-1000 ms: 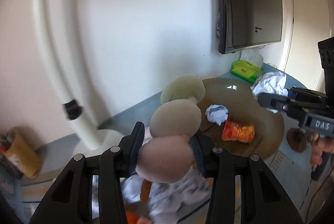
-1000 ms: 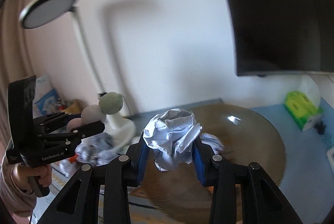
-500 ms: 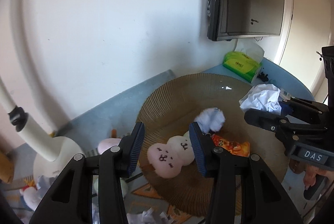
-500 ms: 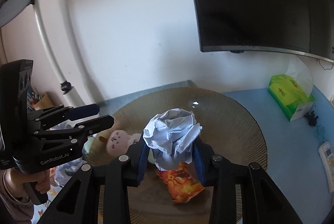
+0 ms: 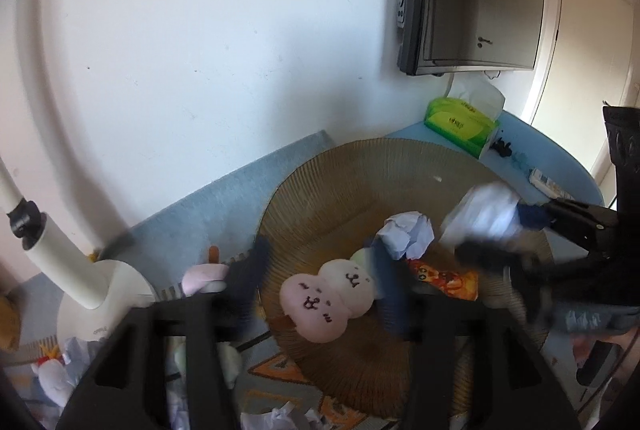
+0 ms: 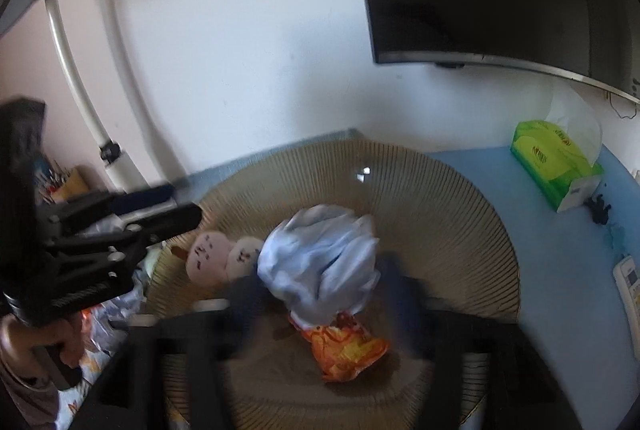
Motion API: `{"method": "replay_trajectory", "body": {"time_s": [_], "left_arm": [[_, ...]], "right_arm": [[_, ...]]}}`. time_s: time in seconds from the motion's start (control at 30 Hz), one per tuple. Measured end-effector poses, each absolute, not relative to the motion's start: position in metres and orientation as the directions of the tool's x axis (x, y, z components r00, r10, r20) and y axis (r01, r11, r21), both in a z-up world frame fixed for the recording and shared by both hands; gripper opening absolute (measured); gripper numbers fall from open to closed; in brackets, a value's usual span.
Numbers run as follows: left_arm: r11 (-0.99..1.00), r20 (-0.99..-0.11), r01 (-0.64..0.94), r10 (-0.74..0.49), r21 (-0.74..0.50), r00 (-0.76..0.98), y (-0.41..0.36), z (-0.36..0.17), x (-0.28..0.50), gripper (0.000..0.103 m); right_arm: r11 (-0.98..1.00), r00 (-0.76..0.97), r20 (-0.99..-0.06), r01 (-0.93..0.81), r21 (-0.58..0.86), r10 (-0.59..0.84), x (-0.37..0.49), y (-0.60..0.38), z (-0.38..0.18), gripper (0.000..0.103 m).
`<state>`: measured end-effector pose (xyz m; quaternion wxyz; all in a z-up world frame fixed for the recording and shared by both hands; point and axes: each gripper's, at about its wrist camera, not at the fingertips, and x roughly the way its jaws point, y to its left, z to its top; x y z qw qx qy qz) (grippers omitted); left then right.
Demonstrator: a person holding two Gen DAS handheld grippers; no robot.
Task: Organize objects
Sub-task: 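Open both tools to drop the paper ball and plush toy into the bowl, then move both tools back to the rug toward two more paper balls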
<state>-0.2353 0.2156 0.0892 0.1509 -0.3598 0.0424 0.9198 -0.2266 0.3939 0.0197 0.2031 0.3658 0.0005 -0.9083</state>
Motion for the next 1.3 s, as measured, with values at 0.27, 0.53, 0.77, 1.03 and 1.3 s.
{"method": "replay_trajectory", "body": {"time_s": [0.27, 0.53, 0.77, 1.03, 1.3], "left_arm": [[-0.978, -0.683, -0.207, 0.169, -0.027, -0.710, 0.171, 0.107, -0.215, 0.102], [-0.987, -0.630, -0.151, 0.088, 0.046, -0.772, 0.108, 0.146, -0.175, 0.102], [-0.994, -0.591, -0.037, -0.028, 0.098, -0.806, 0.028, 0.164, -0.129, 0.102], [-0.981, -0.626, 0.123, -0.192, 0.152, -0.756, -0.066, 0.128, -0.083, 0.102], [-0.966, -0.720, 0.248, -0.222, 0.072, -0.658, -0.128, 0.057, -0.066, 0.102]], "right_arm": [[-0.928, -0.694, -0.641, 0.362, 0.082, -0.327, -0.210, 0.378, 0.033, 0.103], [-0.918, -0.710, -0.608, 0.387, 0.085, -0.355, -0.179, 0.349, 0.057, 0.103], [-0.891, -0.692, -0.590, 0.439, 0.114, -0.416, -0.145, 0.313, 0.066, 0.103], [-0.832, -0.617, -0.607, 0.536, 0.143, -0.501, -0.104, 0.255, 0.046, 0.103], [-0.709, -0.497, -0.638, 0.696, 0.110, -0.588, -0.066, 0.175, 0.019, 0.103]]}}
